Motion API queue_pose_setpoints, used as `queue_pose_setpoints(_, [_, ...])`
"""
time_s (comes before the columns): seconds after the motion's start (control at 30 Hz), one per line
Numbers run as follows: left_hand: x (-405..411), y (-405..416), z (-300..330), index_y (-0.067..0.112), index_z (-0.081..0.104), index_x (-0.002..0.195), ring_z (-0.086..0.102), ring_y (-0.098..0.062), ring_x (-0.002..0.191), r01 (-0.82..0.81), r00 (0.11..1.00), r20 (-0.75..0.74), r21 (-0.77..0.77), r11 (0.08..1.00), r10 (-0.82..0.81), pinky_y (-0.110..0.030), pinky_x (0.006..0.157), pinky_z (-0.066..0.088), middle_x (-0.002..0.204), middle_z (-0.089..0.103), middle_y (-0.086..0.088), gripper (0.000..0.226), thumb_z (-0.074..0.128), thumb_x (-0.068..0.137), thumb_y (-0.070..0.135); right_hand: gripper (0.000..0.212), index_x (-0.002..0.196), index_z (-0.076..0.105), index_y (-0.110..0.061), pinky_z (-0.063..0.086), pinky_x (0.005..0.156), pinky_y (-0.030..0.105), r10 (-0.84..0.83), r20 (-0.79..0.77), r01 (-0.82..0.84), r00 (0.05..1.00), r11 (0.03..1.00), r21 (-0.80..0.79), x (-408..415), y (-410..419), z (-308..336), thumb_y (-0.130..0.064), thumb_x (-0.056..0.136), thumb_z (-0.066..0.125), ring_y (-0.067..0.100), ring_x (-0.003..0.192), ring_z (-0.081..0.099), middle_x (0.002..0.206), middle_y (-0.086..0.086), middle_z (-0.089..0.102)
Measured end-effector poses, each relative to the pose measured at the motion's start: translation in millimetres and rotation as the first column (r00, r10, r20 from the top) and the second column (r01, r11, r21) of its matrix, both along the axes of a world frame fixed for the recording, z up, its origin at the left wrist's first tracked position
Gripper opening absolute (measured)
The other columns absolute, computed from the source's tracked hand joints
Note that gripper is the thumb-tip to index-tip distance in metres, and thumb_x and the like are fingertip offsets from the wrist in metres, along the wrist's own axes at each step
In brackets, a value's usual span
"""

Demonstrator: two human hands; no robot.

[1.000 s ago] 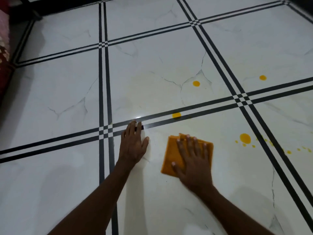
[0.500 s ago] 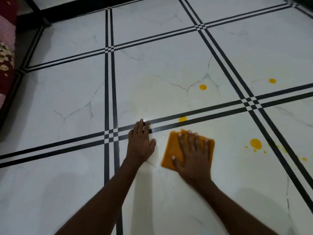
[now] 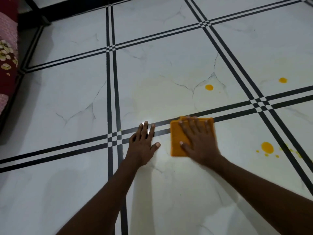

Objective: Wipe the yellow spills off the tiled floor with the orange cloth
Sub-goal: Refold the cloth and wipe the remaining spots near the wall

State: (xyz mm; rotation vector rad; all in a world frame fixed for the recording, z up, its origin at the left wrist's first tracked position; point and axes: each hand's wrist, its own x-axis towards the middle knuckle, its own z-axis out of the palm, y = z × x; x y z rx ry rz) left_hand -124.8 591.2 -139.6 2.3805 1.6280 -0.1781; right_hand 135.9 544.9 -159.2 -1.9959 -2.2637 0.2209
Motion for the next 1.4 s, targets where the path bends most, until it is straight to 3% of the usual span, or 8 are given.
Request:
queue_pose_setpoints(0.2, [3,0,-4,0.033,-0.015,0.156,-0.02,-0.019,0.151,0.003,1.0,-0.009,0.003,1.0,-0.003,-0.041,0.12,0.005,0.164,-0.023,0.001,0.074,0.012,0.094,0.064,0.083,0.163,0.008,-0.022,0.009,0.122,0.067,-0.504,-0.011,0.503,0.864,0.864,-0.023,81,28,9,-0.064,0.093,0.025,0.044,0.155,0.012,0.169,0.018,0.014])
queue_pose_setpoints(0.43, [-4,4,11,0.035,-0.013,0.156,-0.021,-0.018,0.151,0.034,0.999,0.038,-0.101,0.994,-0.031,-0.046,0.12,0.006,0.163,-0.024,0.003,0.075,0.034,0.101,0.052,0.082,0.164,-0.002,-0.027,0.001,0.125,0.061,-0.007,-0.028,0.005,1.0,0.999,-0.051,-50,-18,10,-0.064,0.098,0.028,0.034,0.158,-0.006,0.172,0.009,-0.004])
queue_pose_setpoints(0.6, [-5,3,14,0.036,-0.009,0.157,-0.018,-0.017,0.151,0.028,0.997,0.071,-0.095,0.995,-0.022,-0.047,0.12,0.007,0.165,-0.019,0.004,0.075,0.039,0.1,0.048,0.083,0.164,0.004,-0.028,0.004,0.126,0.06,0.055,-0.032,-0.056,0.998,0.998,-0.039,-18,-70,6,-0.07,0.097,0.029,0.03,0.159,-0.002,0.172,0.005,-0.001])
queue_pose_setpoints(0.77, [3,4,17,0.034,-0.001,0.158,-0.013,-0.018,0.153,-0.017,0.997,0.074,-0.096,0.995,0.024,-0.048,0.12,0.008,0.166,-0.012,0.003,0.076,0.045,0.098,0.044,0.083,0.164,0.009,-0.026,0.007,0.124,0.063,-0.238,-0.003,0.237,0.971,0.97,-0.057,10,31,15,-0.065,0.094,0.031,0.039,0.156,0.011,0.17,0.014,0.014])
queue_pose_setpoints(0.97, [0,6,23,0.036,0.007,0.158,-0.004,-0.017,0.153,-0.038,0.992,0.114,-0.075,0.996,0.046,-0.048,0.121,0.009,0.167,-0.001,0.005,0.072,0.048,0.098,0.037,0.084,0.163,0.003,-0.033,0.004,0.125,0.06,0.191,0.006,-0.191,0.982,0.982,-0.011,-24,-18,9,-0.071,0.093,0.031,0.03,0.159,0.001,0.172,0.003,0.004])
queue_pose_setpoints(1.17, [34,6,21,0.017,0.043,0.147,0.035,-0.032,0.141,-0.15,0.986,0.082,0.096,0.984,0.143,-0.048,0.112,0.033,0.152,0.042,-0.012,0.067,0.06,0.086,0.039,0.081,0.163,0.018,-0.026,0.012,0.122,0.062,-0.482,0.026,0.481,0.876,0.876,0.031,79,-21,14,-0.064,0.093,0.032,0.038,0.153,0.023,0.167,0.013,0.025])
queue_pose_setpoints(1.23, [66,4,20,0.011,0.051,0.139,0.044,-0.033,0.133,-0.104,0.991,0.098,0.168,0.98,0.088,-0.046,0.108,0.039,0.141,0.052,-0.015,0.06,0.058,0.083,0.032,0.083,0.163,0.016,-0.025,0.007,0.123,0.062,-0.448,0.002,0.448,0.894,0.893,0.038,43,-46,11,-0.062,0.092,0.036,0.04,0.155,0.018,0.169,0.015,0.02])
queue_pose_setpoints(1.4, [128,16,23,0.016,0.033,0.153,0.022,-0.034,0.149,0.036,0.992,0.113,0.116,0.993,-0.05,-0.05,0.115,0.027,0.16,0.027,-0.017,0.064,0.054,0.095,0.033,0.082,0.163,0.01,-0.031,0.003,0.126,0.058,-0.164,-0.035,0.165,0.986,0.986,0.013,56,-1,5,-0.066,0.094,0.036,0.032,0.159,0.006,0.172,0.006,0.008])
